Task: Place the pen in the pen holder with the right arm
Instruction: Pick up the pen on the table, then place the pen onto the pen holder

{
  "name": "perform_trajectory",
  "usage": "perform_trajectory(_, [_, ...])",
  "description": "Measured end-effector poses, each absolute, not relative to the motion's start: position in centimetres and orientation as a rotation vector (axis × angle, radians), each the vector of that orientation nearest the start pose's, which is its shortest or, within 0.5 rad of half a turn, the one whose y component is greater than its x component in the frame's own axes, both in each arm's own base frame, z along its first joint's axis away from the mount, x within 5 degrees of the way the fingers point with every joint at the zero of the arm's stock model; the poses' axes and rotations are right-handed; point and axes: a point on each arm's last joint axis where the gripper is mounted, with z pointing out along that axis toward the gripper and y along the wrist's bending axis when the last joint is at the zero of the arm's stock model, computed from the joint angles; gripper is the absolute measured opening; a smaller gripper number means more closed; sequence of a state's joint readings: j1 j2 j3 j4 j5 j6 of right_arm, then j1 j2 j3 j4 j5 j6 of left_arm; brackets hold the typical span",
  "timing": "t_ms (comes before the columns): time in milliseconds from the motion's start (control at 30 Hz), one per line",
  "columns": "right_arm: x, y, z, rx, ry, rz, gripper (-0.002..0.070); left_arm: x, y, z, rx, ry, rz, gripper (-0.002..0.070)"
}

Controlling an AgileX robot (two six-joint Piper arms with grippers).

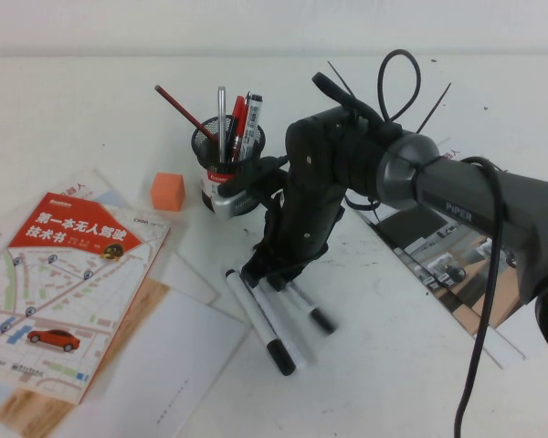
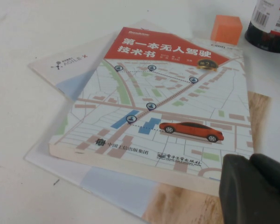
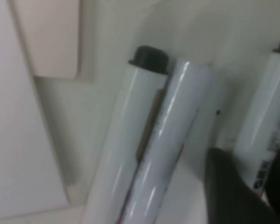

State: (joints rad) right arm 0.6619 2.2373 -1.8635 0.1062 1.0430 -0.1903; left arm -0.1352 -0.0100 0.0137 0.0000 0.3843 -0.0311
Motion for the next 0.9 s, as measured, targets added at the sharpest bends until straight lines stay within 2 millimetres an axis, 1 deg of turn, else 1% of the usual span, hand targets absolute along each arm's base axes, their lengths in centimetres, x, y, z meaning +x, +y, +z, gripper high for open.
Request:
perform_trajectory(67, [37.1,29.7,18.5,-1.107,2.697,0.229,0.0109,5.2,-0.7,17.5,0.097,1.871,-0.115,-0.0001])
perform_trajectory(133, [37.4,29.6,18.7,-1.057,2.704,0.244,0.0117,5.2,-0.7,17.5,0.097,1.871,-0.115,-0.0001])
perform_trajectory(233, [37.8,29.8,19.7,-1.007,2.670,0.292,0.0117,5.2,-0.7,17.5,0.097,1.871,-0.115,-0.0001])
perform_trajectory(300, [37.7,30.0,21.1,-0.998,2.622,0.380,0.0116,5.2,-0.7,17.5,0.097,1.871,-0.115,-0.0001])
perform_trajectory(400, [37.2,30.2,24.3,-1.008,2.507,0.501,0.0116,5.2,-0.7,17.5,0.097,1.871,-0.115,-0.0001])
perform_trajectory(500, [36.9,30.0,27.4,-0.941,2.333,0.520,0.0116,5.2,-0.7,17.5,0.097,1.871,-0.115,-0.0001])
perform_trajectory(600, [36.8,29.9,29.2,-0.801,2.169,0.523,0.0116,5.2,-0.7,17.5,0.097,1.871,-0.115,-0.0001])
perform_trajectory(700, [36.7,29.9,29.3,-0.656,2.074,0.517,0.0116,5.2,-0.7,17.5,0.097,1.871,-0.115,-0.0001])
perform_trajectory(800, [37.4,29.5,28.8,-0.503,1.987,0.526,0.0116,5.2,-0.7,17.5,0.097,1.871,-0.115,-0.0001])
perform_trajectory(833, [37.7,29.3,28.7,-0.486,1.945,0.522,0.0116,5.2,-0.7,17.5,0.097,1.871,-0.115,-0.0001])
perform_trajectory(900, [38.5,29.1,29.1,-0.426,1.821,0.598,0.0116,5.2,-0.7,17.5,0.097,1.871,-0.115,-0.0001])
